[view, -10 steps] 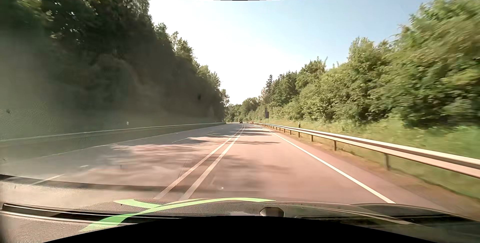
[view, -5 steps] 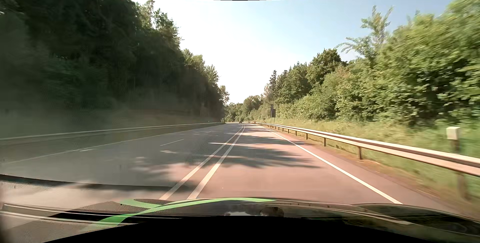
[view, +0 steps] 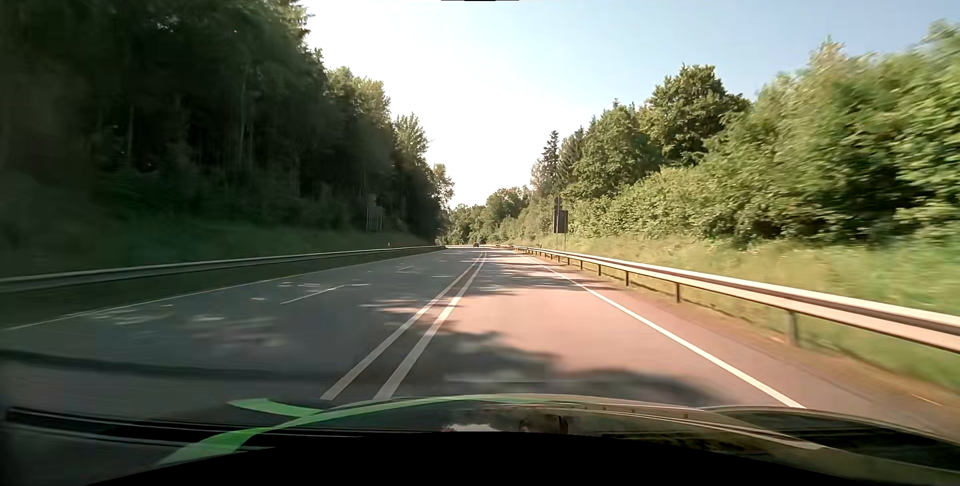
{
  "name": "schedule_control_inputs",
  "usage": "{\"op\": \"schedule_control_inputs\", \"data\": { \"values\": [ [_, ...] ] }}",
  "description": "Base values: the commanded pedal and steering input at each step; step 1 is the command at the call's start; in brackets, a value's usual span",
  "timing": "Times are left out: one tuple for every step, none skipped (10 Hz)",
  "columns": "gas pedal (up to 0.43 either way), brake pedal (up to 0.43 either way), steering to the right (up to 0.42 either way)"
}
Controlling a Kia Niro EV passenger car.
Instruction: Follow the waypoints while adhering to traffic rules and regulations
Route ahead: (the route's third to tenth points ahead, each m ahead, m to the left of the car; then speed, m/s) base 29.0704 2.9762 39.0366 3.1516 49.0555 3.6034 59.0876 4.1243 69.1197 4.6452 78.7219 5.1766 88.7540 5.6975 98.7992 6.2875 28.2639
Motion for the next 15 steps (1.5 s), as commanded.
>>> {"op": "schedule_control_inputs", "data": {
  "values": [
    [0.189,0.000,-0.003],
    [0.189,0.000,-0.003],
    [0.177,0.000,-0.003],
    [0.169,0.000,-0.003],
    [0.150,0.000,-0.003],
    [0.130,0.000,-0.004],
    [0.118,0.000,-0.004],
    [0.110,0.000,-0.004],
    [0.087,0.000,-0.004],
    [0.067,0.000,-0.004],
    [0.067,0.000,-0.004],
    [0.079,0.000,-0.005],
    [0.087,0.000,-0.005],
    [0.087,0.000,-0.005],
    [0.098,0.000,-0.005]
  ]
}}
